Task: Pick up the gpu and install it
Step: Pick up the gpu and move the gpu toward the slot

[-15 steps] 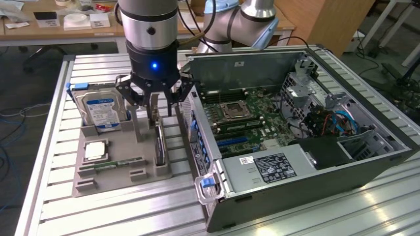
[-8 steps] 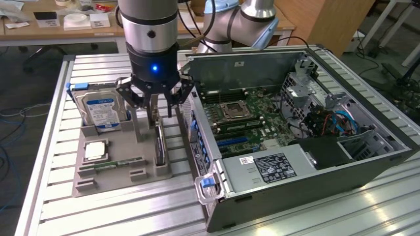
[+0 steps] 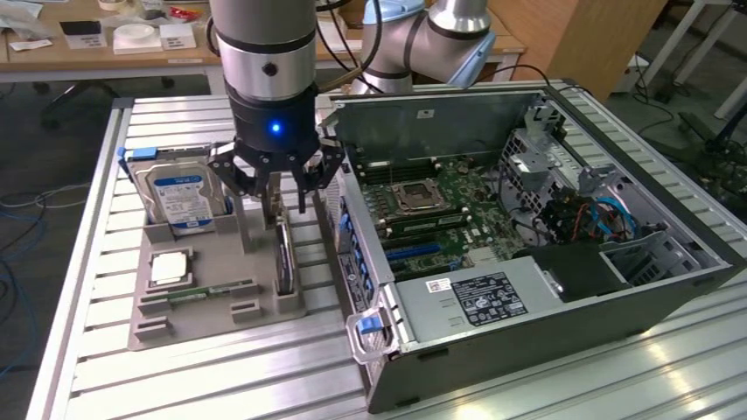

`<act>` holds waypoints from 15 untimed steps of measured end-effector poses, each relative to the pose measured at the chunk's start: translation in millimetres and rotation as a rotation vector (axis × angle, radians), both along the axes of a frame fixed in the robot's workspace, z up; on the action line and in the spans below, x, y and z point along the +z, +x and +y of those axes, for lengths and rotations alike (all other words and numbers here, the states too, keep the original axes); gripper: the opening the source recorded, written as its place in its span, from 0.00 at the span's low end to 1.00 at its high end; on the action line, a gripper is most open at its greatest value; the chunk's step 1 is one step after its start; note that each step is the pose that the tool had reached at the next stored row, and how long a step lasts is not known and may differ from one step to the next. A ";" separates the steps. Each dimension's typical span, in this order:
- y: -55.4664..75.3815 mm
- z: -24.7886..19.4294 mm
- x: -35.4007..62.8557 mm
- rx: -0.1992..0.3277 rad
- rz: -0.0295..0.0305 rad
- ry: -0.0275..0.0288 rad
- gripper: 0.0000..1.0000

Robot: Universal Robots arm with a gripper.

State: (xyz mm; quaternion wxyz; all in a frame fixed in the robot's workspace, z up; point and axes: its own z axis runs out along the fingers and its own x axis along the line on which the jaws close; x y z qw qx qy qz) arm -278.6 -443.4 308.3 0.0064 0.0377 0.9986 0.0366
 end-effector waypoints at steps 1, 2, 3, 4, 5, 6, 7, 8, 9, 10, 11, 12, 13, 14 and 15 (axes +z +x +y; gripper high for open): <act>-0.4 0.0 -0.1 0.000 -0.0002 0.0001 0.47; -1.1 0.0 -0.3 0.000 -0.0003 0.0002 0.47; -1.7 0.0 -0.3 0.000 -0.0001 0.0001 0.47; -2.4 0.0 -0.5 0.000 -0.0001 0.0001 0.47; -2.8 0.1 -0.9 0.000 -0.0002 0.0002 0.47; -2.9 0.0 -1.5 0.000 -0.0002 0.0001 0.47; -2.9 0.0 -2.0 0.000 -0.0001 0.0000 0.47; -3.0 0.1 -13.7 0.000 -0.0001 0.0001 0.47; -3.0 0.1 -13.6 0.000 0.0001 -0.0001 0.47; -3.0 0.1 -13.6 0.000 0.0001 -0.0001 0.47; -3.0 0.1 -13.9 0.000 0.0000 0.0000 0.47; -3.0 0.1 -14.9 0.000 -0.0002 0.0002 0.47; -3.1 0.1 -16.6 0.000 -0.0001 0.0002 0.47; -3.0 0.1 -18.4 0.000 -0.0002 0.0001 0.47; -3.1 0.1 -20.1 0.000 0.0000 0.0000 0.47</act>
